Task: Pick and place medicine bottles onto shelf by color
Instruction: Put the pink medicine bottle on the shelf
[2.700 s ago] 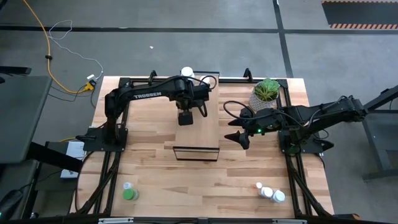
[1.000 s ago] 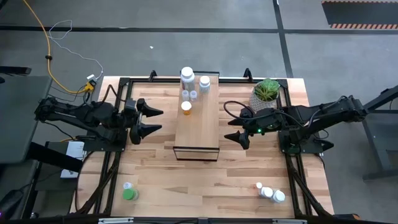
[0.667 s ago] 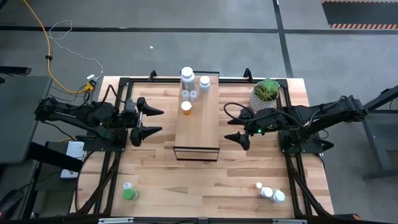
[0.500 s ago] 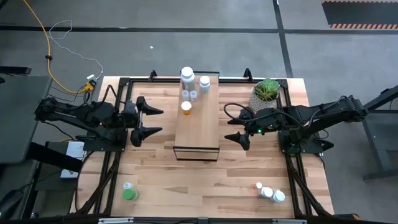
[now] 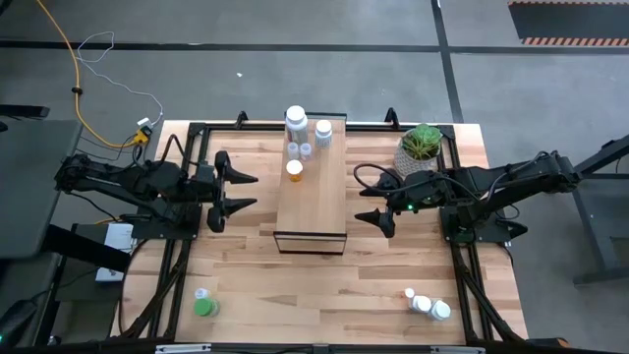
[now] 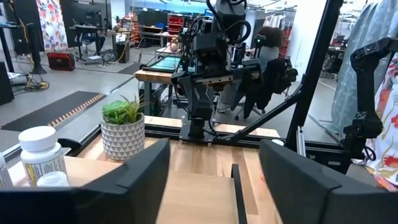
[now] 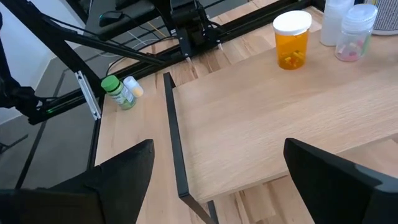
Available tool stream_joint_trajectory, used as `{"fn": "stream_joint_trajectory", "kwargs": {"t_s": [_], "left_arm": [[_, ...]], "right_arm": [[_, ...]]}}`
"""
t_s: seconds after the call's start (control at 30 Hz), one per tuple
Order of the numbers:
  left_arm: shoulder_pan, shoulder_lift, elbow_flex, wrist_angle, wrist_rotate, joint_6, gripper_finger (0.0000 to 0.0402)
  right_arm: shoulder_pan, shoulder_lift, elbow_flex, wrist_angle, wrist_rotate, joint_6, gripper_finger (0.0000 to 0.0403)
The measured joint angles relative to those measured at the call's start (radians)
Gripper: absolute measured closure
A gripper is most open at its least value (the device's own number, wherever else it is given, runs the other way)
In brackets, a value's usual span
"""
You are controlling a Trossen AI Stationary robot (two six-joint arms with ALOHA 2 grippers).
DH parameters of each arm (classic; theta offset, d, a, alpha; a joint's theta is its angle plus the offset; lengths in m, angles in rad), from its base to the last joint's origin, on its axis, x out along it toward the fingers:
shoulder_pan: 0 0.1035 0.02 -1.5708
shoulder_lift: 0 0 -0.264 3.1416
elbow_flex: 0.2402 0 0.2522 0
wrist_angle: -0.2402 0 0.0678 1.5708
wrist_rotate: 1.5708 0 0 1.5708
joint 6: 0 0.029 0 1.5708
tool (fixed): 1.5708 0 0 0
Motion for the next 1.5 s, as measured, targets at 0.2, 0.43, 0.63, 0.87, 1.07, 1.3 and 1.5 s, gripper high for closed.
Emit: {"fn": "stream_joint_trajectory", "kwargs": {"t_s": [0.2, 0.43, 0.63, 0.87, 1.07, 1.3, 1.5], "left_arm": [[0.0, 0.0, 0.0, -0.009, -0.008, 0.043, 0.0279], [0.0, 0.0, 0.0, -0.038, -0.005, -0.001, 0.039], [0.001, 0.0, 0.001, -0.102, -0.023, -0.016, 0.0398], [0.0, 0.0, 0.001, -0.12, -0.055, -0.087, 0.0401], [0.001, 0.0, 0.001, -0.121, -0.081, -0.09, 0.0401], [0.0, 0.0, 0.001, -0.121, -0.091, -0.087, 0.0401], [0.001, 0.0, 0.001, -0.121, -0.107, -0.086, 0.0401]], "right_arm": [[0.0, 0.0, 0.0, 0.004, 0.01, -0.011, 0.0054], [0.0, 0.0, 0.0, 0.004, 0.01, -0.027, 0.0054], [0.0, 0.0, 0.0, 0.003, -0.011, 0.045, 0.0054], [0.062, 0.02, 0.002, -0.221, -0.206, 0.37, 0.0054], [0.279, 0.13, 0.001, -0.393, -0.303, 0.646, 0.0054], [0.511, 0.336, 0.001, -0.355, -0.348, 0.984, 0.0054], [0.559, 0.476, 0.0, -0.416, -0.357, 1.102, 0.0054]]}}
